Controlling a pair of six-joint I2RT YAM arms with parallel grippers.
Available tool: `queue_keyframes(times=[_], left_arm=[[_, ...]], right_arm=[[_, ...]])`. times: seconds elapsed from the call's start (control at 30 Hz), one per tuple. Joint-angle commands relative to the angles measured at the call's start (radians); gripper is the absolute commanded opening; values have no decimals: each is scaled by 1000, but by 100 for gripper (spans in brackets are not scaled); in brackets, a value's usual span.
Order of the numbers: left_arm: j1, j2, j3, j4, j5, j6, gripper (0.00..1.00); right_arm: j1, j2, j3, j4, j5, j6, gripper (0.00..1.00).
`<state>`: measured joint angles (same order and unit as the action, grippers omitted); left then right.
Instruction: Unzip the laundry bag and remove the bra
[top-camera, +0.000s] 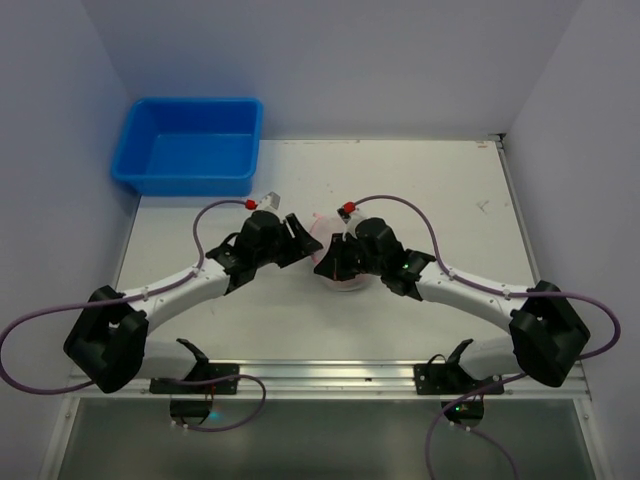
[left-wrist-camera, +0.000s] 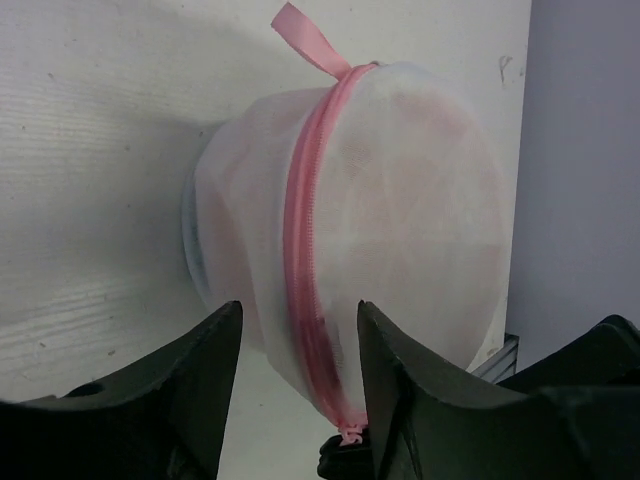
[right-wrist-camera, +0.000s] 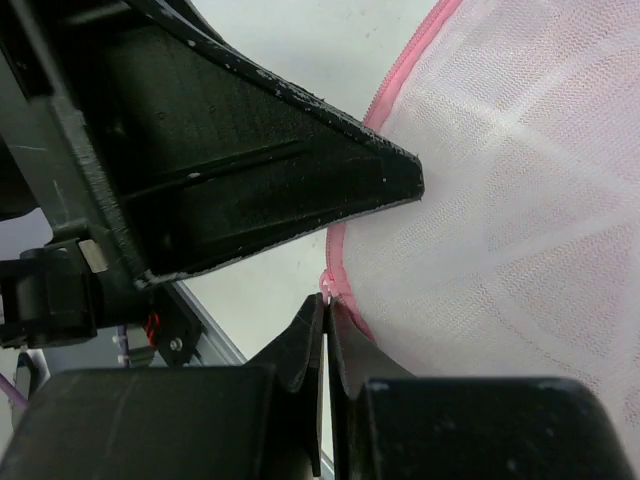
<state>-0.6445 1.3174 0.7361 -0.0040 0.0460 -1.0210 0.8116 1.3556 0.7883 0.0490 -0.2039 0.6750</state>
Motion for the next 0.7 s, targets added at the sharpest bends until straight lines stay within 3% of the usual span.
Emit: queue_keyframes(times=[0.0, 0.03, 0.07, 0.1, 0.13, 0.27, 0.4, 0.5, 0.67], left_arm=[[-9, 8, -21, 127, 2, -57, 51], [-9, 9, -24, 127, -1, -60, 32], [-10, 8, -26, 116, -11, -56, 23], [-9, 5, -24, 104, -18, -51, 7], [-7, 2, -24, 90, -29, -45, 0], [31, -43, -44, 39, -28, -5, 0], [92, -107, -95, -31, 2, 47, 0], [141, -152, -103, -83, 34, 107, 0], [187, -104, 2, -161, 89, 272, 0]], right_arm=[[6, -12, 20, 5, 35, 5, 0], [6, -25, 12, -4, 59, -2, 0], [6, -35, 8, -20, 72, -12, 0], [6, -45, -10, -44, 84, -23, 0], [5, -76, -21, -46, 130, -37, 0], [-32, -150, -66, -152, 213, -110, 0], [-263, -243, -126, -271, 215, -121, 0], [-362, -296, -124, -323, 215, -146, 0], [-364, -302, -95, -327, 114, -202, 0]])
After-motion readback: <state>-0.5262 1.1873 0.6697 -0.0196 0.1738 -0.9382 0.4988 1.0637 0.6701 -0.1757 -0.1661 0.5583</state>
